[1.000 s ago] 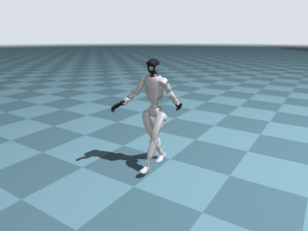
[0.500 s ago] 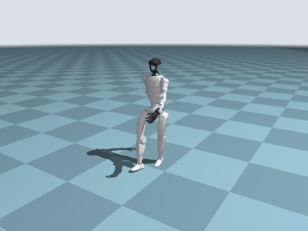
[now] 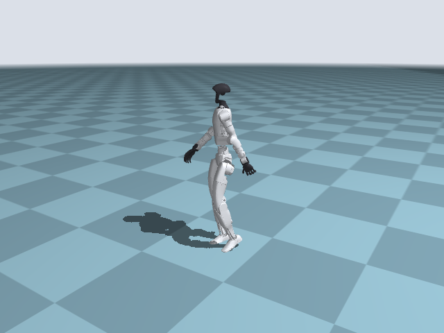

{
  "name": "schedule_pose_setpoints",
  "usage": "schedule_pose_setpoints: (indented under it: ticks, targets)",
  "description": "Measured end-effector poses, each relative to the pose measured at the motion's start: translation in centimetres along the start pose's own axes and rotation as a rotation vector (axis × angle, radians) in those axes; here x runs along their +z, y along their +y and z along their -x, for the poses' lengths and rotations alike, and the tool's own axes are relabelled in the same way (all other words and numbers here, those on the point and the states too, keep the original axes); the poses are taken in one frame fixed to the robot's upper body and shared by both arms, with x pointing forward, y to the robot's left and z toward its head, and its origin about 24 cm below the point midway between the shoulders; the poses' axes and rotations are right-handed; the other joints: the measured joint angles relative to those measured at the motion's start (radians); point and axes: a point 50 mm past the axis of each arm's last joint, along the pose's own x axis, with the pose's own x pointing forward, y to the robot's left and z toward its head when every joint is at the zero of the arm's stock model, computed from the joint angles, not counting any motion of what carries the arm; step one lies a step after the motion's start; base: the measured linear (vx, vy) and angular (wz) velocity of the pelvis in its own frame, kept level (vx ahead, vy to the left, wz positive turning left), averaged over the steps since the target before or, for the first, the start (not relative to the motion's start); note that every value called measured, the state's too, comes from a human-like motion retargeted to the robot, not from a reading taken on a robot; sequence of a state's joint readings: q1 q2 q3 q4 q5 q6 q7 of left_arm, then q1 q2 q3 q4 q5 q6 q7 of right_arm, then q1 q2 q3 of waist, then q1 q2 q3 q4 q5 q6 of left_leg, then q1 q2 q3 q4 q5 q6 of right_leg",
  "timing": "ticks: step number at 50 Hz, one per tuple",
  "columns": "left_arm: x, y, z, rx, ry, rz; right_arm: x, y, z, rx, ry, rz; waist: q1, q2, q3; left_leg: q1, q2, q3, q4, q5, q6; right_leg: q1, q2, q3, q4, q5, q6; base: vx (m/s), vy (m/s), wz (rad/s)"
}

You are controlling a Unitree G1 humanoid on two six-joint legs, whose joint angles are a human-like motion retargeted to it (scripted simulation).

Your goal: Walk run

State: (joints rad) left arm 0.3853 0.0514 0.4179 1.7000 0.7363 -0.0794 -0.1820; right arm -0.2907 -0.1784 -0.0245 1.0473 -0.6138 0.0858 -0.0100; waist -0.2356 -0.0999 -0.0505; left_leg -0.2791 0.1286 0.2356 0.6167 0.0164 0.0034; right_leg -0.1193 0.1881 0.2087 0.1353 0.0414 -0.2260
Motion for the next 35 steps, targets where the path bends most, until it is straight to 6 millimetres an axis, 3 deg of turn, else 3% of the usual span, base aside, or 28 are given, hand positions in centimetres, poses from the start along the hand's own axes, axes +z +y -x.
schedule_pose_setpoints:
  ticks: [3,5,7,8,9,10,12,13,15,17,20,22,23,25,27,29,32,35]
  targets:
    - [-1.7,-1.8,-0.2,-0.112,0.062,-0.073,2.6,-3.7,0.0,-0.157,-0.093,0.021,0.039,0.022,0.016,-0.021,-0.016,-0.059,-0.254,0.011,-0.052,0.036,0.064,0.078,0.013,0.0,-0.006,0.47,-0.05,-2.18]
    - [-2.3,-1.2,0.0,-0.126,0.102,-0.118,3.0,-5.1,0.2,-0.244,-0.113,-0.021,0.048,0.04,0.028,-0.043,-0.067,-0.214,-0.397,0.002,-0.107,0.069,0.111,0.132,0.02,-0.007,-0.005,0.61,-0.08,-1.36]
    - [-2.4,0.7,0.4,-0.075,0.141,-0.153,1.9,-5.7,0.4,-0.307,-0.092,-0.106,0.054,0.052,0.036,-0.046,-0.142,-0.439,-0.521,0.004,-0.178,0.1,0.134,0.141,0.024,-0.016,-0.003,0.64,-0.13,-0.84]
    - [-2.3,1.8,0.7,-0.037,0.157,-0.159,1.0,-5.6,0.4,-0.324,-0.069,-0.151,0.056,0.058,0.039,-0.032,-0.169,-0.532,-0.577,0.011,-0.243,0.117,0.145,0.143,0.027,-0.018,-0.005,0.75,-0.03,-0.62]
    - [-2.1,3.0,1.0,0.001,0.167,-0.159,-0.2,-5.3,0.4,-0.33,-0.032,-0.197,0.055,0.061,0.049,-0.005,-0.206,-0.568,-0.606,0.032,-0.265,0.143,0.139,0.142,0.043,-0.033,0.002,0.88,0.17,-0.49]
    - [-1.7,4.3,1.4,0.04,0.172,-0.155,-1.5,-5.0,0.5,-0.332,0.012,-0.242,0.052,0.063,0.062,0.029,-0.247,-0.574,-0.621,0.059,-0.265,0.174,0.123,0.14,0.067,-0.055,0.012,0.72,-0.03,-0.38]
    - [-0.9,7.4,2.6,0.144,0.178,-0.106,-4.3,-2.9,0.6,-0.278,0.143,-0.346,0.054,0.073,0.05,0.005,-0.194,-0.564,-0.586,0.154,-0.238,0.166,0.161,0.08,0.05,0.011,-0.019,0.42,-0.38,-0.55]
    - [-0.4,8.7,3.2,0.197,0.173,-0.065,-6.0,-1.5,0.8,-0.23,0.232,-0.391,0.066,0.074,0.038,-0.002,-0.188,-0.512,-0.552,0.146,-0.177,0.167,0.16,0.072,0.064,0.028,-0.018,0.47,-0.27,-1.25]
    - [0.8,10.6,4.1,0.3,0.14,0.048,-9.3,2.1,2.0,-0.081,0.435,-0.459,0.116,0.066,0.014,-0.014,-0.163,-0.48,-0.509,0.085,-0.112,0.158,0.164,0.091,0.131,0.091,-0.005,0.57,-0.15,-1.89]
    - [2.7,11.8,4.8,0.352,0.045,0.194,-11.7,6.2,4.0,0.138,0.636,-0.472,0.091,0.054,0.0,-0.006,-0.172,-0.507,-0.47,0.034,-0.089,0.117,0.141,0.051,0.223,0.197,0.083,0.46,-0.19,-1.75]
    - [6.4,13.7,6.4,0.371,-0.14,0.351,-14.8,10.4,8.1,0.443,0.878,-0.421,0.078,0.063,-0.011,0.01,-0.109,-0.398,-0.452,-0.012,-0.073,0.045,0.102,-0.039,0.375,0.308,0.342,0.41,-0.2,-1.9]
    - [9.6,14.9,7.8,0.379,-0.263,0.386,-16.5,11.9,10.1,0.615,0.904,-0.366,0.072,0.087,-0.015,0.029,-0.073,-0.321,-0.459,-0.035,-0.051,-0.018,0.076,-0.144,0.458,0.326,0.48,0.24,-0.16,-1.97]
    - [11.2,15.3,8.6,0.385,-0.319,0.385,-17.2,12.5,11.0,0.697,0.893,-0.339,0.074,0.099,-0.016,0.041,-0.055,-0.299,-0.462,-0.048,-0.048,-0.051,0.063,-0.185,0.498,0.317,0.484,0.23,-0.13,-2.06]
    - [14.3,16.2,10.4,0.405,-0.425,0.358,-18.9,13.3,12.8,0.825,0.875,-0.282,0.068,0.125,-0.011,0.067,-0.033,-0.251,-0.47,-0.062,-0.036,-0.12,0.038,-0.233,0.573,0.211,0.44,0.24,-0.08,-1.89]
    - [17.0,17.0,12.3,0.44,-0.523,0.314,-20.7,13.7,14.6,0.86,0.904,-0.222,0.037,0.145,-0.005,0.096,-0.022,-0.21,-0.482,-0.071,-0.03,-0.185,0.01,-0.272,0.585,0.132,0.397,0.18,-0.04,-1.47]
    - [19.2,17.7,14.2,0.48,-0.616,0.276,-22.7,13.5,16.2,0.827,0.957,-0.165,0.001,0.158,0.0,0.123,-0.018,-0.159,-0.492,-0.085,-0.032,-0.249,-0.027,-0.3,0.563,0.064,0.352,0.21,-0.1,-1.53]
    - [21.4,18.9,17.0,0.537,-0.741,0.254,-25.1,13.0,18.6,0.728,1.059,-0.133,-0.033,0.159,0.003,0.178,-0.022,-0.03,-0.514,-0.106,-0.038,-0.308,-0.117,-0.373,0.445,0.004,0.33,0.19,-0.1,-2.0]
    - [22.9,19.8,19.5,0.578,-0.851,0.263,-26.3,13.1,20.6,0.665,1.202,-0.236,-0.059,0.152,0.006,0.239,-0.036,0.099,-0.532,-0.135,-0.053,-0.329,-0.269,-0.584,0.3,-0.022,0.281,0.24,-0.18,-1.99]
